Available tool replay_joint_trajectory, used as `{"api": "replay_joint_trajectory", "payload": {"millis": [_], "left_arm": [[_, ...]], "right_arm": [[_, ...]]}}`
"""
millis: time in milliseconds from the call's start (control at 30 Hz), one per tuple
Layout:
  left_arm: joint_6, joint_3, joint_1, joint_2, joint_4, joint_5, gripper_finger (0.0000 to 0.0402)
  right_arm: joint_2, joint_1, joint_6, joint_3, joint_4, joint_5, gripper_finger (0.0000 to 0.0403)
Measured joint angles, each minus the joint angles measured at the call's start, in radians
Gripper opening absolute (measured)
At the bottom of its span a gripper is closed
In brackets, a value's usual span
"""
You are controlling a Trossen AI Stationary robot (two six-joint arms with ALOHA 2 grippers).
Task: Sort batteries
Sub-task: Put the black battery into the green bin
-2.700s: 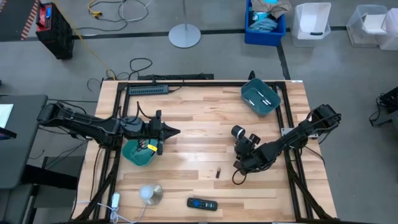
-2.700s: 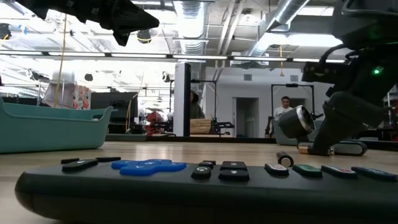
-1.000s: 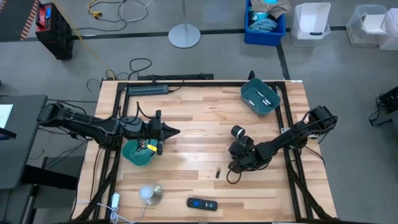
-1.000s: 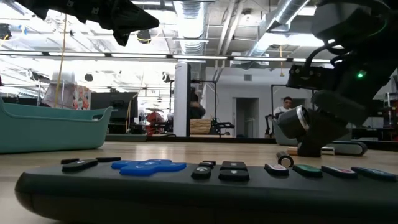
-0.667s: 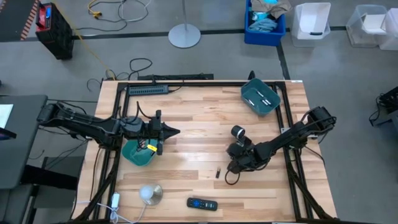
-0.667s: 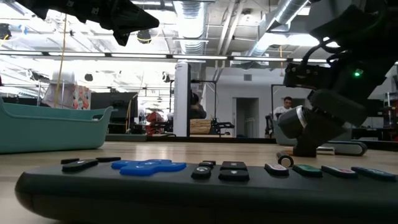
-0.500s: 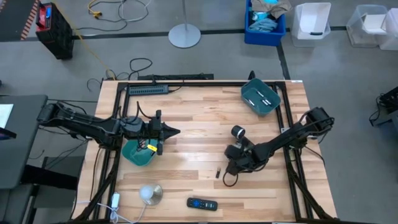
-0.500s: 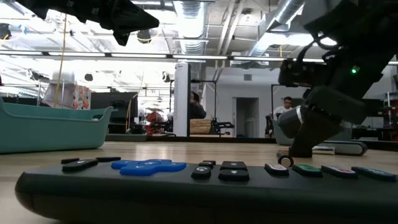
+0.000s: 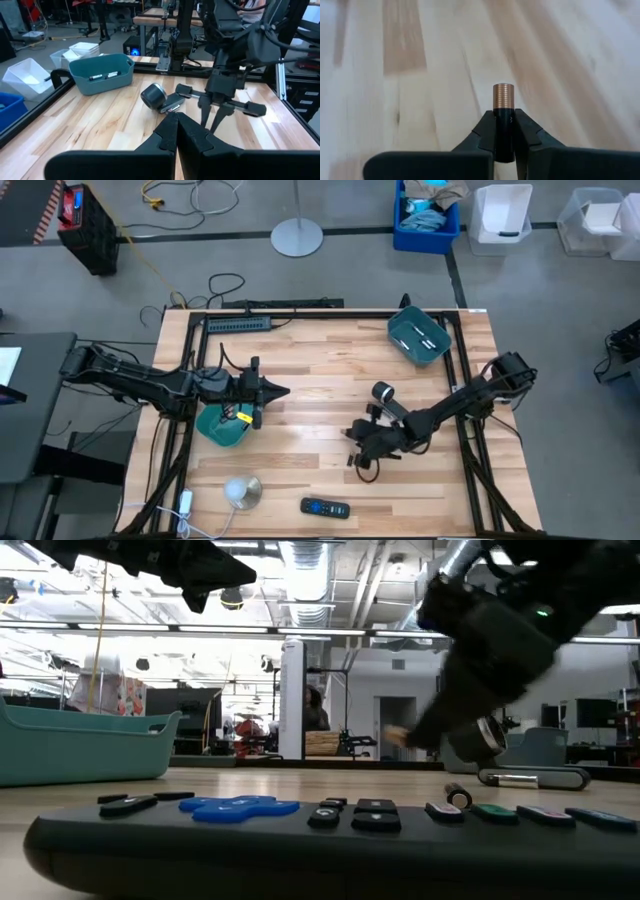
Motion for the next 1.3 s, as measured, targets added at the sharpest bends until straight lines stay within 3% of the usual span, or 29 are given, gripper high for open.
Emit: {"api": "replay_joint_trajectory", "payload": {"millis": [333, 567, 800, 967, 1300], "left_arm": [[0.038, 0.0, -0.007, -0.029, 0.071, 0.002, 0.0], [0.099, 0.001, -0.061, -0.134, 0.064, 0.004, 0.0], [0.137, 0.0, -0.134, -0.23, 0.023, -0.01, 0.0], [0.169, -0.001, -0.194, -0.274, 0.003, -0.034, 0.0], [0.196, -0.001, -0.243, -0.313, -0.04, -0.111, 0.0]], "right_arm": [[0.041, -0.116, -0.256, 0.004, 0.447, -0.019, 0.0039], [0.227, -0.188, -0.377, 0.157, 0.621, -0.104, 0.0039], [0.411, -0.245, -0.492, 0.445, 0.622, -0.136, 0.004], [0.54, -0.28, -0.523, 0.651, 0.608, -0.243, 0.004], [0.771, -0.329, -0.523, 1.068, 0.379, -0.382, 0.0047]]}}
